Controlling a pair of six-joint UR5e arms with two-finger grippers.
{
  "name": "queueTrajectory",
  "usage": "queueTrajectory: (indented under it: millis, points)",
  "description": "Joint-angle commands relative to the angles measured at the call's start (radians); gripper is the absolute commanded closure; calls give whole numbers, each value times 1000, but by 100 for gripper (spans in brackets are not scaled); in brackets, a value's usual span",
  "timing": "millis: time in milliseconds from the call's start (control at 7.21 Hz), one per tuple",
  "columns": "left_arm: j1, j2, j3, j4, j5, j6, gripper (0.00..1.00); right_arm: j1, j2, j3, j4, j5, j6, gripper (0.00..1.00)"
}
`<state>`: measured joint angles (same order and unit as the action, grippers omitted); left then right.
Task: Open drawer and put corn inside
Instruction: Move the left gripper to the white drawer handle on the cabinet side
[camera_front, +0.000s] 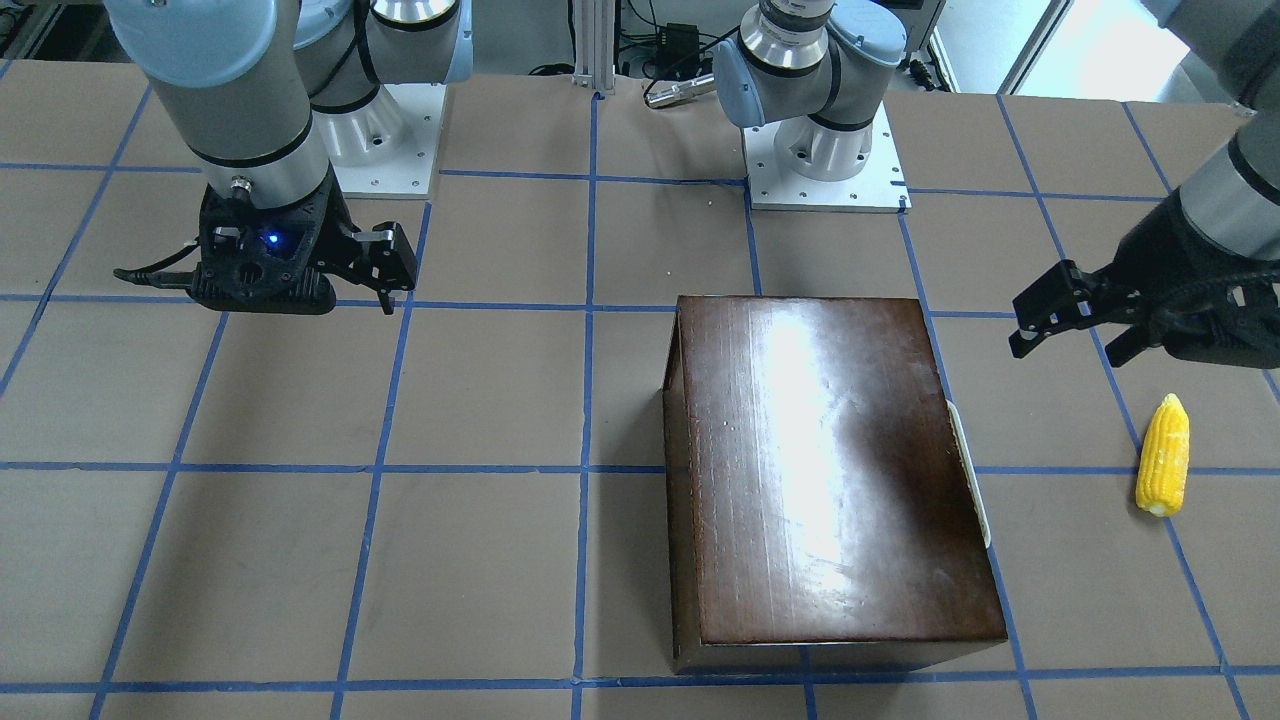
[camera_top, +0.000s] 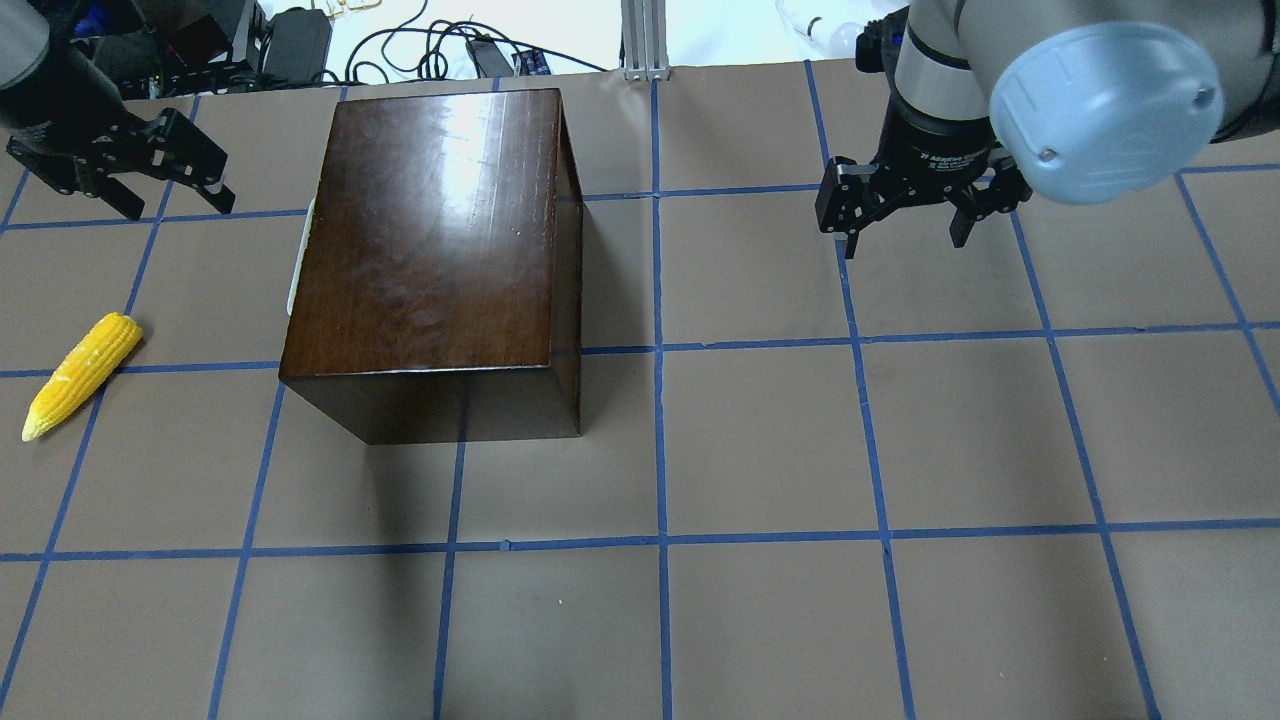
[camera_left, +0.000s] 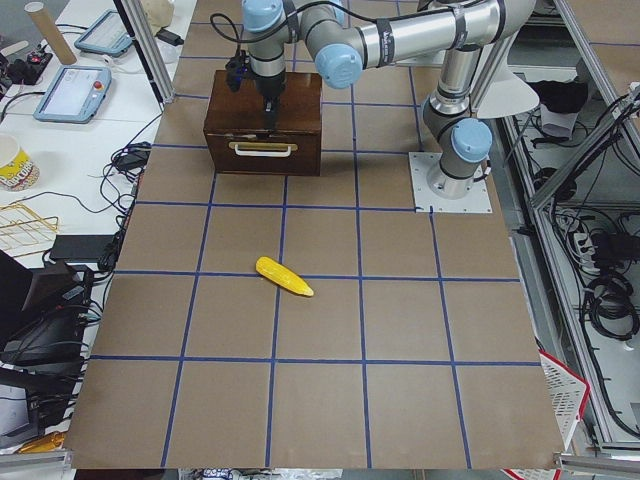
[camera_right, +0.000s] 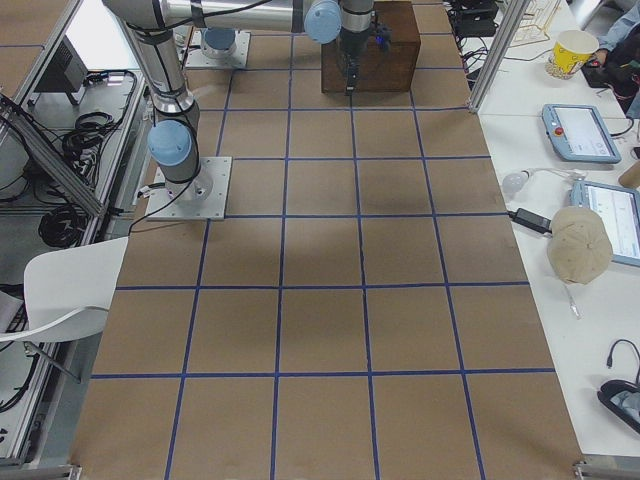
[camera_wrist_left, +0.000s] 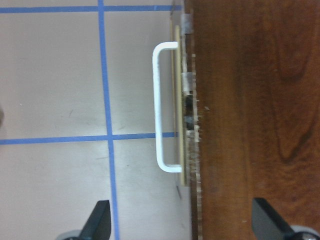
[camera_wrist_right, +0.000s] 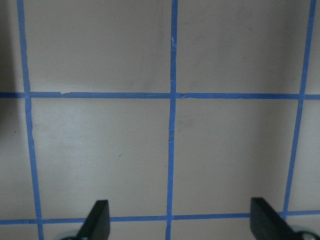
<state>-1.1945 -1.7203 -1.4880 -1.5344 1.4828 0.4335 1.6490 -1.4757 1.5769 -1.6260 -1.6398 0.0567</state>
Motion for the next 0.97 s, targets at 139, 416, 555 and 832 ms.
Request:
queueTrajectory:
  millis: [139,416,555,832]
  points:
    - [111,-99,-9,5,-107,186,0,0,0,0,0,0,0,0]
    - [116,-163,-6,28,-195,185,0,0,0,0,0,0,0,0]
    - [115,-186,-3,42,-210,179,0,0,0,0,0,0,0,0]
    - [115,-237,-8,57,-288,170,0,0,0,0,0,0,0,0]
